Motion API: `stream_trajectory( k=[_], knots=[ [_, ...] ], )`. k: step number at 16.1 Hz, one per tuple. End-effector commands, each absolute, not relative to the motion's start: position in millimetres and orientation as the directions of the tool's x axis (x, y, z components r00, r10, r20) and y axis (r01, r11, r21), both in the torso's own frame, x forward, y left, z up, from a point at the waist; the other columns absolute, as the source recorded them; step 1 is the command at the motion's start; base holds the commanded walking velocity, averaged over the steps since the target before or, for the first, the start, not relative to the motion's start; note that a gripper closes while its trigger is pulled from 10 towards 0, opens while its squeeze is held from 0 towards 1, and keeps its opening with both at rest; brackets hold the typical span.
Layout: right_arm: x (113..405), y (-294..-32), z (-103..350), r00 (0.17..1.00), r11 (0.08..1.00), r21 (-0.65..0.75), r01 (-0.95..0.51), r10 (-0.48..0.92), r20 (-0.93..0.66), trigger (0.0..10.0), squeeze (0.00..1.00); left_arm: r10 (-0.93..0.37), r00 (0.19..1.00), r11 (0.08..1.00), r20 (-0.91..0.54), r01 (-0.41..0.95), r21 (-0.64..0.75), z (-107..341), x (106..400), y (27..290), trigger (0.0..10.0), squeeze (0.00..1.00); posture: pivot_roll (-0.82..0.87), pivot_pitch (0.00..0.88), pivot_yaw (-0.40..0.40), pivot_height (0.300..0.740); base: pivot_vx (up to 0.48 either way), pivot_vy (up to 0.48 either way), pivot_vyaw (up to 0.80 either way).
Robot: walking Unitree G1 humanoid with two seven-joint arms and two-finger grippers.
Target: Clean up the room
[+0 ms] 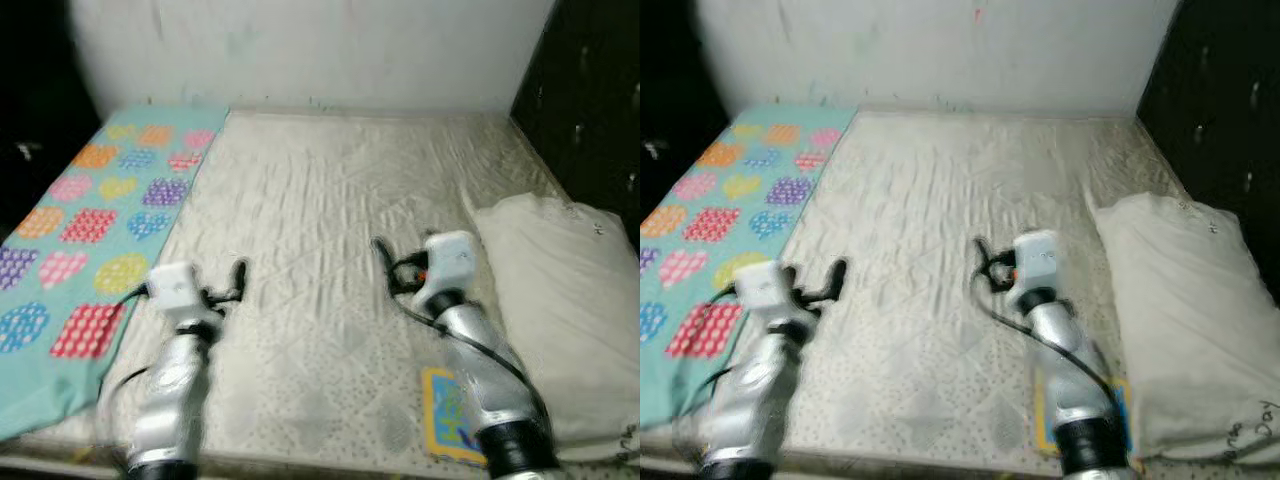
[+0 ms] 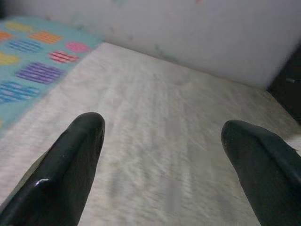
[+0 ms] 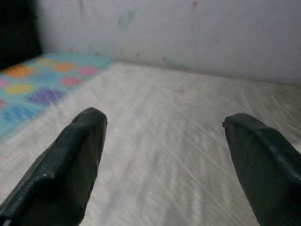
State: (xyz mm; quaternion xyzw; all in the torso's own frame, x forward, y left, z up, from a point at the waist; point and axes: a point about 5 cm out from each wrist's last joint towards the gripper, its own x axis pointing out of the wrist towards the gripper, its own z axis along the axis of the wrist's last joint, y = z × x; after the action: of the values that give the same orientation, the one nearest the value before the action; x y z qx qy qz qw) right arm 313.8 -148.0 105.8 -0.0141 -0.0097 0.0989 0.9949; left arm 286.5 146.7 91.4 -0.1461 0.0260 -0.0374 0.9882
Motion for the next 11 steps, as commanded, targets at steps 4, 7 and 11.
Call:
stream_trajectory(
  k=[4,7,11],
  knots=[
    [315.8,-140.8,110.8,0.977,0.977,-0.022,-0.21,0.211,0.037,10.0,0.0,-0.054,0.997,0.96,-0.058,0.036,-0.276,89.3,284.8,156.2,10.0,0.0,-0.16,0.0,0.005,0.74,0.0,0.32,-0.38],
    [316.0,-140.6,110.9,0.976,0.977,-0.025,-0.214,0.214,0.039,10.0,0.0,-0.049,0.997,0.959,-0.062,0.03,-0.281,88.8,285.0,156.4,10.0,0.0,-0.16,0.0,0.005,0.74,0.0,0.48,-0.8],
    [316.5,-140.2,110.8,0.974,0.975,-0.032,-0.221,0.222,0.038,10.0,0.0,-0.024,0.998,0.957,-0.064,0.005,-0.289,88.6,285.5,159.1,10.0,0.0,-0.16,0.0,0.002,0.74,0.0,0.48,0.0]
  ],
)
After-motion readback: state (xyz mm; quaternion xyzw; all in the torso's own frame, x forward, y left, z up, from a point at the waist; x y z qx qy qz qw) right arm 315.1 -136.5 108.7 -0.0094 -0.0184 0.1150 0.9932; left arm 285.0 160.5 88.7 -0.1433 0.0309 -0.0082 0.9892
